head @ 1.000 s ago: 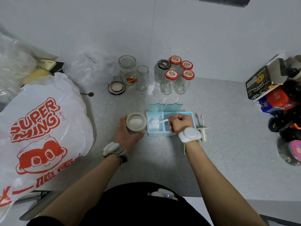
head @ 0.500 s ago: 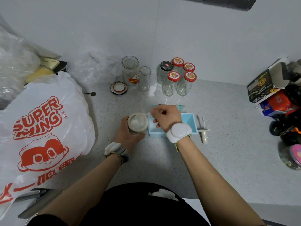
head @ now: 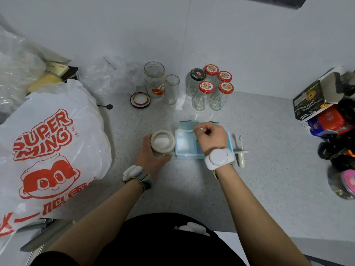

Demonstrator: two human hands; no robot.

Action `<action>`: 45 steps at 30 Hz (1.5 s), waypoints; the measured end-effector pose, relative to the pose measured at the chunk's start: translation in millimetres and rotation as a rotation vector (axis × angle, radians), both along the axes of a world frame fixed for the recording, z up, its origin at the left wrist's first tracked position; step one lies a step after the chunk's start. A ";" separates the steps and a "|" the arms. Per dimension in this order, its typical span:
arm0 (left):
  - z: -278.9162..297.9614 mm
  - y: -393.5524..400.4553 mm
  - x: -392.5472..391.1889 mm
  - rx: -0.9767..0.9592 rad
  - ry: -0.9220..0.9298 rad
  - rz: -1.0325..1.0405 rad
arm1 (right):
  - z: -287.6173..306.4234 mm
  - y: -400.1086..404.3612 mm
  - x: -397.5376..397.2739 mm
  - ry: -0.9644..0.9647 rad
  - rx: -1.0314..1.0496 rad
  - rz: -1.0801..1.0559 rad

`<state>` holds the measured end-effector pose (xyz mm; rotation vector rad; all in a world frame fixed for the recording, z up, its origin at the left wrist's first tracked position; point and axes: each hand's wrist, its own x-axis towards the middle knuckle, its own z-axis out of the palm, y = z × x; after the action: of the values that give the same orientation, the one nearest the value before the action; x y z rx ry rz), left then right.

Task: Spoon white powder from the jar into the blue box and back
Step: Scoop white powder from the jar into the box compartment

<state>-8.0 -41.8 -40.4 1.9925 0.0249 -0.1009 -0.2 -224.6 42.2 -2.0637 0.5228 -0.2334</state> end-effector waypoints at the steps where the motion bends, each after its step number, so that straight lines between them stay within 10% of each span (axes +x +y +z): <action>1: -0.5 0.2 0.2 0.003 -0.003 -0.002 | -3.4 -3.1 -1.6 0.012 -0.039 0.001; 15: 0.3 -0.2 0.1 0.021 -0.009 0.003 | -27.3 -6.8 -3.4 0.305 -0.533 0.466; 29: 3.2 -0.8 1.0 0.002 0.000 -0.010 | -35.0 -2.7 -5.0 0.377 0.193 -0.094; 45: 2.2 -1.3 1.2 0.012 0.000 0.003 | -27.2 -15.0 -7.2 0.195 0.328 -0.178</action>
<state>-6.7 -43.2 -38.1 2.0044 0.0288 -0.0994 -7.4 -239.6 15.0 -1.7300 0.8098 -0.0452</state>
